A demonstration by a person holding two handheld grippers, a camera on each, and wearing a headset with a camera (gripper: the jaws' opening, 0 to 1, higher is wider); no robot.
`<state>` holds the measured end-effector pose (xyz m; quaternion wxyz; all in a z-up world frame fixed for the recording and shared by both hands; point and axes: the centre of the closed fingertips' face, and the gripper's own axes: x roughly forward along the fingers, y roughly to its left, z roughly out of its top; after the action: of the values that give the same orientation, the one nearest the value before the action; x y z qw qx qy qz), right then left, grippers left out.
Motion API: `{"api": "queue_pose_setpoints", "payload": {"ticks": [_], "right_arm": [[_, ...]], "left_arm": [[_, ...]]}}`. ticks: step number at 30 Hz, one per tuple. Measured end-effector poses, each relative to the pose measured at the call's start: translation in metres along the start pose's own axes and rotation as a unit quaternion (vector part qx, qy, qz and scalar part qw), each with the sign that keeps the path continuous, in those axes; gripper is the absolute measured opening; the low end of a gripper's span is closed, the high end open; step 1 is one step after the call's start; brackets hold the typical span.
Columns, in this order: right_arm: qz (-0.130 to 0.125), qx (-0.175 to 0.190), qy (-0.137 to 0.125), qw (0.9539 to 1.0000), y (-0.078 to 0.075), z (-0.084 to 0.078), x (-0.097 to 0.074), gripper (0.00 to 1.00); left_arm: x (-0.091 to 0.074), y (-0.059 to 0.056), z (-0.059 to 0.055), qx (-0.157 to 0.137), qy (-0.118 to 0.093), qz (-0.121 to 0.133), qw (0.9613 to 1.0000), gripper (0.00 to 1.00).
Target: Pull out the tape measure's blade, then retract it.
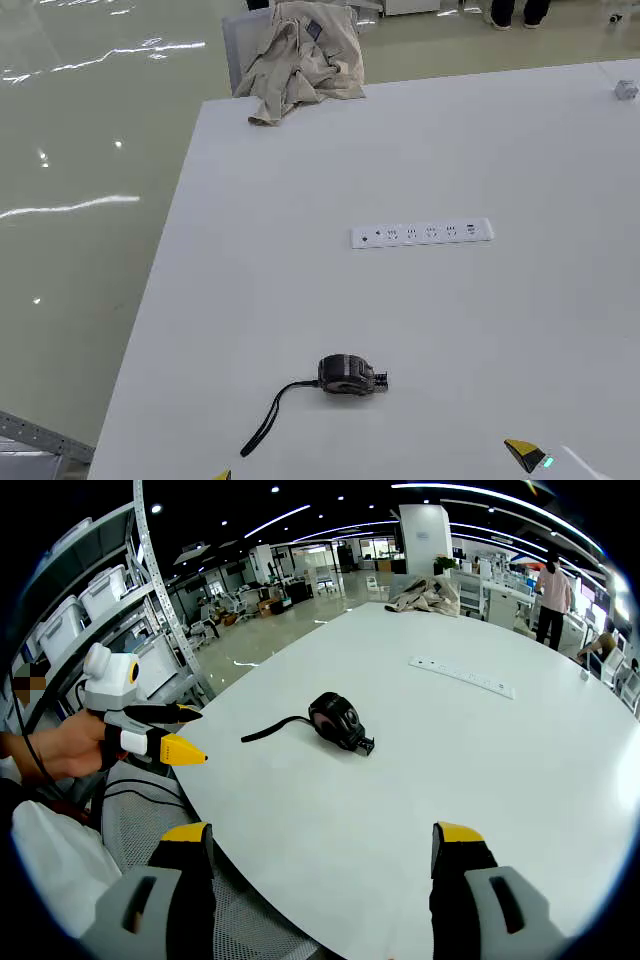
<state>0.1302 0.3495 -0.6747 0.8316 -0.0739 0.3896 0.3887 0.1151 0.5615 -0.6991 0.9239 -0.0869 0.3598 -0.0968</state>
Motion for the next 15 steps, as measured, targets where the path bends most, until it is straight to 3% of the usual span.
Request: {"api": "queue_pose_setpoints", "payload": {"ticks": [15], "right_arm": [[0.001, -0.001, -0.003, 1.0000, 0.0014, 0.0004, -0.0003, 0.93]], "left_arm": [[-0.0010, 0.0014, -0.0001, 0.003, -0.001, 0.001, 1.0000, 1.00]]}}
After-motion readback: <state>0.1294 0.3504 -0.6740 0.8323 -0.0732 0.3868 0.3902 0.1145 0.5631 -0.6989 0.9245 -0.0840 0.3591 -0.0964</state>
